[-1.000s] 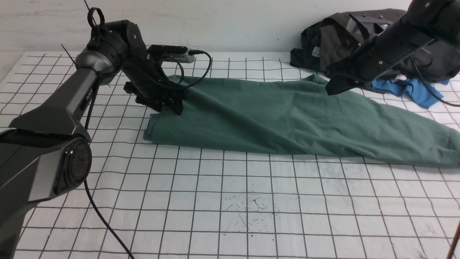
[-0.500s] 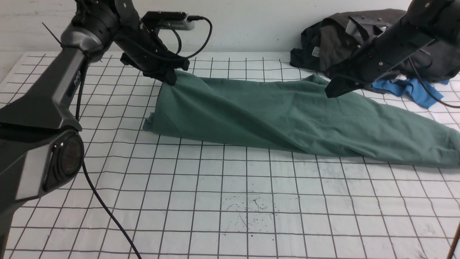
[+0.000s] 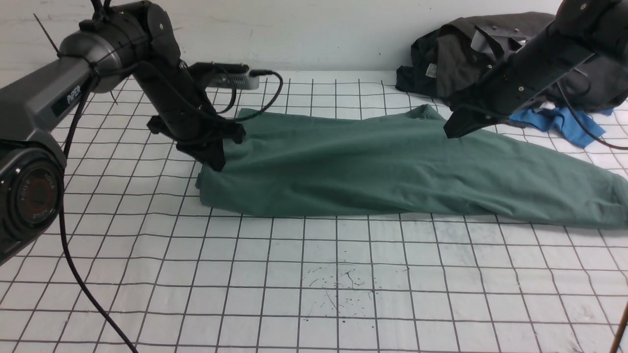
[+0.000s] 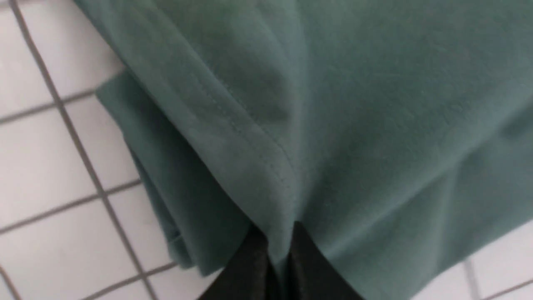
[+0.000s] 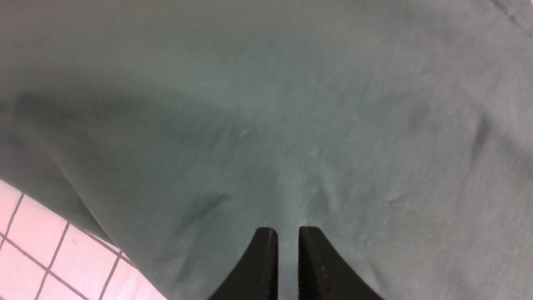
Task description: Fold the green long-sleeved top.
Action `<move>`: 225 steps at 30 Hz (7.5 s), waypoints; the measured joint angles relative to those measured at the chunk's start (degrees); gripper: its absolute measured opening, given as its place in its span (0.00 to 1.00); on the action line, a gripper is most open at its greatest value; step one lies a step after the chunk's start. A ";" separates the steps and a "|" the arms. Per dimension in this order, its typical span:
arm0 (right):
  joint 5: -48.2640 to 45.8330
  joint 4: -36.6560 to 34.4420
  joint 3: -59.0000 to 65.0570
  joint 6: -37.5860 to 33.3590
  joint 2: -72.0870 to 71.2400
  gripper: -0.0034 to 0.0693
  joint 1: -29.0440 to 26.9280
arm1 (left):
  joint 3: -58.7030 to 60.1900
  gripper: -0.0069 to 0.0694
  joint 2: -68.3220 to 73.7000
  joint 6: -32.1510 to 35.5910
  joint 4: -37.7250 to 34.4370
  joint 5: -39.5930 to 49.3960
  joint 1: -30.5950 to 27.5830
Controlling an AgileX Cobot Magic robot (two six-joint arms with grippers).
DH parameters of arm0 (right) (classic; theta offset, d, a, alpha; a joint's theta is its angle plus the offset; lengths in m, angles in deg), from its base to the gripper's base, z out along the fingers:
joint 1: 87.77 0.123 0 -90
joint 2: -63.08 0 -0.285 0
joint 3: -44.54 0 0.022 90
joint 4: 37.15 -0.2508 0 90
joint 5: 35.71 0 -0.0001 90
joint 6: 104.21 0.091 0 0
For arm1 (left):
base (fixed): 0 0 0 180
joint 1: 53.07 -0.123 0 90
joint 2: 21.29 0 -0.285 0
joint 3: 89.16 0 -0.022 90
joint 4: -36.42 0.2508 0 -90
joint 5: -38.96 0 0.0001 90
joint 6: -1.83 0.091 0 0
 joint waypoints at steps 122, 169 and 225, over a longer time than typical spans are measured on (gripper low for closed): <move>13.23 9.35 21.32 3.62 -1.38 0.70 -28.03 | 24.90 0.08 -42.38 7.61 2.26 0.47 -1.77; 28.51 -11.63 -2.76 8.90 3.99 0.41 26.52 | 84.72 0.08 -77.54 -7.92 6.48 -28.32 -1.77; 28.06 18.95 66.66 17.56 -76.84 0.03 28.05 | 105.45 0.08 -129.51 20.94 -10.92 -50.54 -0.34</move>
